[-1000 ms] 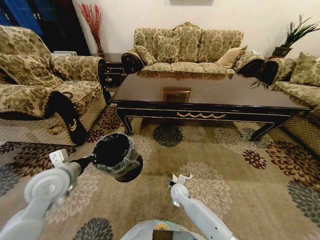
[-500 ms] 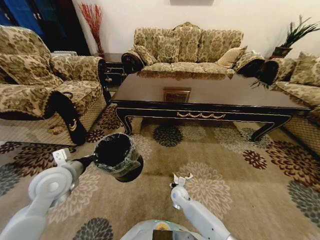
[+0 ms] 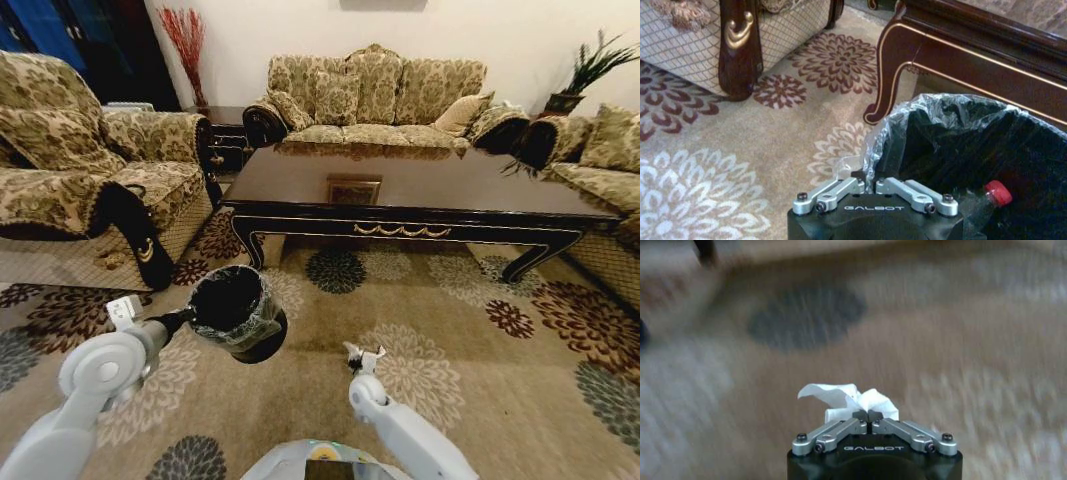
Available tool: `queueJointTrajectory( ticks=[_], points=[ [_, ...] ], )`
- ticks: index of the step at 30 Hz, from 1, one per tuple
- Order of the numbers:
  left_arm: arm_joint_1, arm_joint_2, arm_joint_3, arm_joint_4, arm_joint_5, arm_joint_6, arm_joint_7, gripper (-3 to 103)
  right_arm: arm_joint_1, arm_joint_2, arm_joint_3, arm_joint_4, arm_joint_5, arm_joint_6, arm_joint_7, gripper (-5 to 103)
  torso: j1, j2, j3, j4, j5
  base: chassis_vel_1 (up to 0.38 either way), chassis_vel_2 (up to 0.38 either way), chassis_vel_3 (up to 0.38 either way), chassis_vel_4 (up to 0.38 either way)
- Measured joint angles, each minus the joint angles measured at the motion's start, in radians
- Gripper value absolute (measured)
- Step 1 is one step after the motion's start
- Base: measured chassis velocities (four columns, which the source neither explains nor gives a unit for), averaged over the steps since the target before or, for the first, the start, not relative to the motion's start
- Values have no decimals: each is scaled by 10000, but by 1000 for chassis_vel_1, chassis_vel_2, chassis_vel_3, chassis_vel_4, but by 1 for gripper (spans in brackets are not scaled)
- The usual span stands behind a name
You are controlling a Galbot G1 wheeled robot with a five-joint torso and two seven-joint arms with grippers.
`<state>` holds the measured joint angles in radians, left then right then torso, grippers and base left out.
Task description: Move to the front of the table and pick up the trash from the floor, then place it into the trash bin.
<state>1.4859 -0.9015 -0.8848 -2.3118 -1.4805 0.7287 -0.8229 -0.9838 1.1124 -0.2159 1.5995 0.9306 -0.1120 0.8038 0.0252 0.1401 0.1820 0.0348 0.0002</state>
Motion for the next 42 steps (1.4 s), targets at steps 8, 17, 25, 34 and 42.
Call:
queueJointTrajectory(
  ticks=[8, 17, 25, 34, 42],
  points=[
    [126, -185, 275, 12, 209, 0, 23, 3, 452, -1244, 453, 2596, -97, 1924, -2477, 0, 0, 0, -1, 1, -1, 0, 0, 0, 0],
    [132, -171, 538, 78, 227, 0, 27, 3, 1405, -1411, -85, 3091, -125, 4001, -6295, 0, 0, 0, 0, 0, -2, 0, 0, 0, 0],
    [-37, 140, 1063, 404, 303, 8, 254, 3, 3264, -1010, -2584, 2152, -1305, 5655, -10172, 0, 0, -1, 1, -2, -4, 0, 0, 0, 0],
    [-85, 24, 1037, 580, 355, 5, 291, 3, 4422, 666, -4953, 775, -1818, 5739, -9851, 0, 0, -1, 1, 3, -4, 0, 0, 0, 0],
    [-141, -2, 1024, 579, 354, -2, 307, 3, 4552, 664, -4860, 495, -1746, 5570, -9699, 19, 0, -1, 1, 0, -3, 0, 0, 0, 0]
  ],
)
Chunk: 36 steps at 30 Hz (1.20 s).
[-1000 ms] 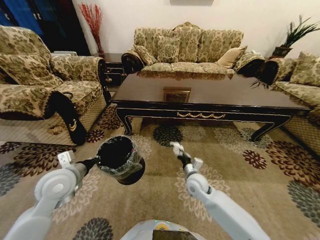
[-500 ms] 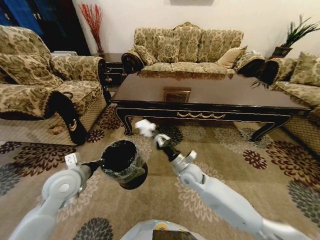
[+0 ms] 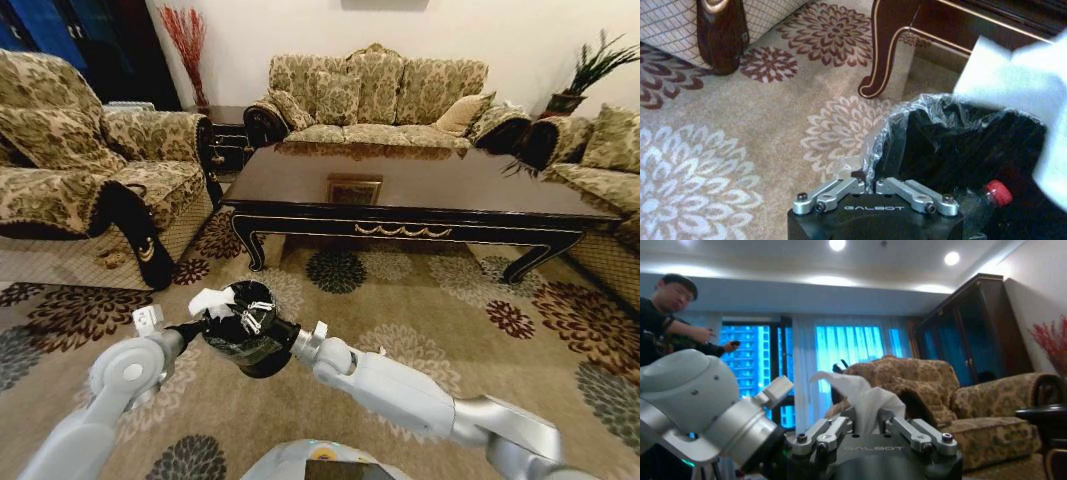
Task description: Move to the front of the table and pick up the trash from the floor, then place it into the trash bin.
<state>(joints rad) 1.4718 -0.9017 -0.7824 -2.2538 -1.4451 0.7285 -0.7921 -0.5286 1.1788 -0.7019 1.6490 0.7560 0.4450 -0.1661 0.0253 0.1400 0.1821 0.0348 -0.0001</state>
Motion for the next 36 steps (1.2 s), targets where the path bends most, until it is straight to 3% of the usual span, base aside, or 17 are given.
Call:
queueJointTrajectory(
  ticks=[1, 4, 7, 8, 12, 13, 15, 18, 22, 27, 36],
  points=[
    [0, 0, 0, 0, 0, 0, 0, 3, 0, 0, 0, 0, 0, 0, 0, 19, 0, 0, 0, 0, 0, 0, 0, 0, 0],
    [-6, 41, 6, -59, -7, -2, 3, 3, -73, -210, 213, 36, 48, -90, 31, 36, 0, -2, -1, 0, 2, 0, 0, 0, 0],
    [3, 86, -4, -99, -19, -3, 5, 3, -120, -323, 342, 71, 50, -94, 30, 41, 0, -2, -1, 0, 2, 0, 0, 0, 0],
    [20, 114, -23, -132, -23, -6, 6, 3, -169, -426, 456, 144, 52, -93, 30, 53, 0, -2, -1, 0, 2, 0, 0, 0, 0],
    [42, 133, -54, -163, -27, -9, 7, 3, -270, -583, 610, 261, 38, -49, 19, 58, 0, -2, -1, 0, 2, 0, 0, 0, 0],
    [64, 149, -82, -190, -29, -11, 7, 3, -339, -697, 754, 351, 23, -8, 11, 70, 0, -2, -1, 1, 2, 0, 0, 0, 0],
    [83, 163, -113, -220, -31, -14, 7, 3, -424, -819, 944, 466, 34, 10, 11, 70, 0, -2, -1, 2, 2, 0, 0, 0, 0],
    [169, 239, -267, -367, -65, -23, 8, 3, -887, -1218, 2010, 743, 773, -227, 88, 86, 0, -2, -1, 3, 3, 0, 0, 0, 0],
    [238, 283, -367, -475, -93, -27, 9, 3, -1255, -1602, 2820, 902, 1235, -305, 36, 99, 0, -2, -1, -2, 3, 0, 0, 0, 0],
    [253, 217, -377, -546, -96, -34, 10, 3, -1530, -1893, 2954, 1404, 1305, -469, 132, 100, -1, -2, -1, 0, 3, 0, 0, 0, 0],
    [314, -46, -326, -591, 25, -37, 10, 3, -1646, -1960, 2255, 1838, 927, -594, 279, 100, -1, -2, -1, 1, 2, 0, 0, 0, 0]
  ],
)
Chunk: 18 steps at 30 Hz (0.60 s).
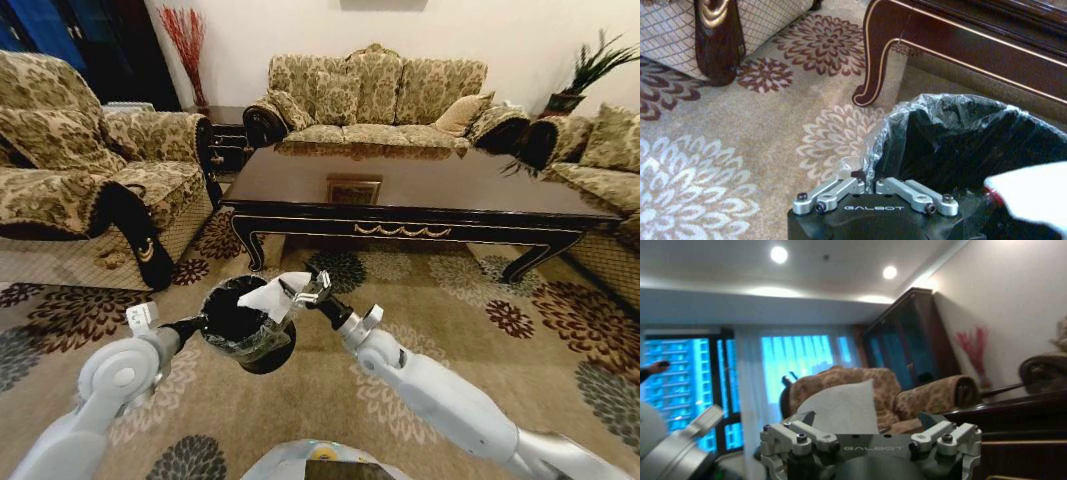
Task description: Move to the front of the table and pick up the trash from the floor, then place it into the trash bin.
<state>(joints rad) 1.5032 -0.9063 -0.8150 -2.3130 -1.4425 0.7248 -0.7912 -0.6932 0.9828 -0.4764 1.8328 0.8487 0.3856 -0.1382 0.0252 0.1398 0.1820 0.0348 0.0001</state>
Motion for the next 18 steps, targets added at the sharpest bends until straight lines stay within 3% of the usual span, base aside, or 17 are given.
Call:
queueJointTrajectory(
  ticks=[6, 10, 18],
  points=[
    [8, -189, 77, 112, 234, -12, 85, 3, 1028, 258, -1488, 148, -132, -216, 196, 100, 0, 0, 0, 2, -1, 0, 0, 0, 0],
    [-110, -258, 150, 346, 336, -28, 145, 3, 2096, 926, -2567, -104, -143, -296, 721, 100, 0, 0, 1, 3, -3, 0, 0, 0, 0],
    [-184, -290, 295, 529, 506, -48, 261, 3, 3654, 1780, -3267, -1250, -300, -274, 778, 100, 0, 1, 1, 2, -2, 0, 0, 0, 0]
  ],
)
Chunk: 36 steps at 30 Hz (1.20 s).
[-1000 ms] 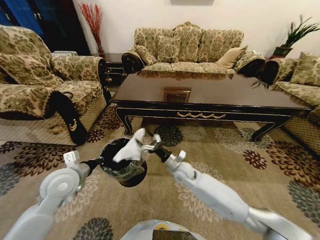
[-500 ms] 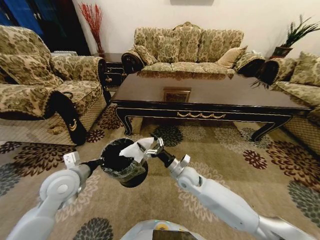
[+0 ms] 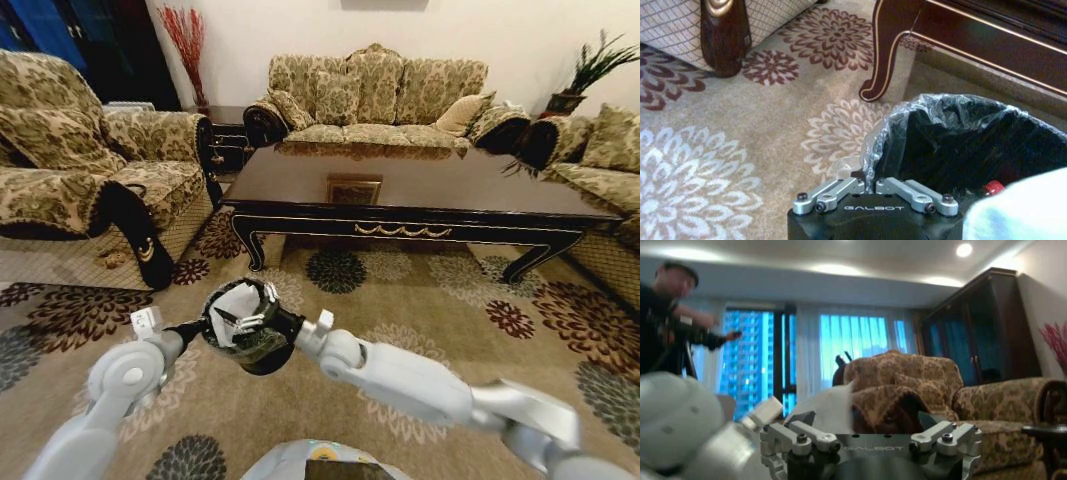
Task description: Move to the front of the table and pick up the trash from the floor, then place it into the trash bin.
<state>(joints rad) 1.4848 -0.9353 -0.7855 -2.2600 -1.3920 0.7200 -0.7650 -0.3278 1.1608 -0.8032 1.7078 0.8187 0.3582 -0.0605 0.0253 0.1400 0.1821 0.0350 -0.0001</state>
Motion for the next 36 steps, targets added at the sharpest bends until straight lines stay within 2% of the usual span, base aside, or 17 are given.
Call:
queueJointTrajectory(
  ticks=[3, 9, 19, 24, 27, 28, 30, 31, 32, 33, 34, 35, 36],
  points=[
    [-27, -2, 18, -22, 2, -3, 14, 3, 501, 148, -146, -614, -397, -64, -12, 100, 0, 2, 0, -1, -1, 0, 0, 0, 0],
    [-30, -1, -10, -198, -18, -6, 20, 3, 859, 94, -313, -1150, -910, -514, 602, 100, 0, 1, 0, -1, 1, 0, 0, 0, 0],
    [-24, 64, -75, -285, -54, -22, 24, 3, 975, -918, 115, -1480, -1802, -402, 505, 100, 0, 1, 0, -2, 3, 0, 0, 0, 0],
    [-38, 60, -65, -318, -57, -23, 25, 3, 736, -1725, 507, -1454, -2434, -213, 333, 100, 0, 1, -1, -2, 2, 0, 0, 0, 0],
    [-38, 72, -71, -330, -63, -24, 25, 3, 474, -1940, 848, -1419, -2451, -84, 206, 100, 0, 1, -1, -4, 2, 0, 0, 0, 0],
    [-36, 92, -106, -337, -74, -24, 26, 3, 134, -2110, 1305, -1246, -2074, -39, 240, 100, 0, 1, -1, -2, 3, 0, 0, 0, 0],
    [-25, 144, -184, -336, -77, -24, 26, 3, -262, -2276, 1828, -958, -1370, -135, 756, 100, 0, 1, -1, -2, -1, 0, 0, 0, 0],
    [-25, 144, -184, -336, -77, -24, 26, 3, -262, -2276, 1828, -958, -1370, -135, 756, 100, 0, 1, -1, -2, -1, 0, 0, 0, 0],
    [-17, 188, -238, -337, -79, -24, 27, 3, -471, -2339, 2084, -804, -1006, -329, 1209, 100, 0, 1, -2, -1, -1, 0, 0, 0, 0],
    [8, 275, -333, -337, -111, -24, 27, 3, -803, -2420, 2506, -594, -499, -799, 2324, 100, 0, 1, -2, 0, 2, 0, 0, 0, 0],
    [8, 275, -333, -337, -111, -24, 27, 3, -803, -2420, 2506, -594, -499, -799, 2324, 100, 0, 1, -2, 0, 2, 0, 0, 0, 0],
    [35, 351, -407, -336, -151, -24, 27, 3, -1001, -2449, 2784, -527, -259, -1163, 3130, 100, -1, 1, -2, -1, 3, 0, 0, 0, 0],
    [76, 439, -494, -345, -196, -24, 26, 3, -1323, -2448, 3201, -478, 35, -1858, 4506, 100, 0, 1, -2, -1, 0, 0, 0, 0, 0]
  ],
)
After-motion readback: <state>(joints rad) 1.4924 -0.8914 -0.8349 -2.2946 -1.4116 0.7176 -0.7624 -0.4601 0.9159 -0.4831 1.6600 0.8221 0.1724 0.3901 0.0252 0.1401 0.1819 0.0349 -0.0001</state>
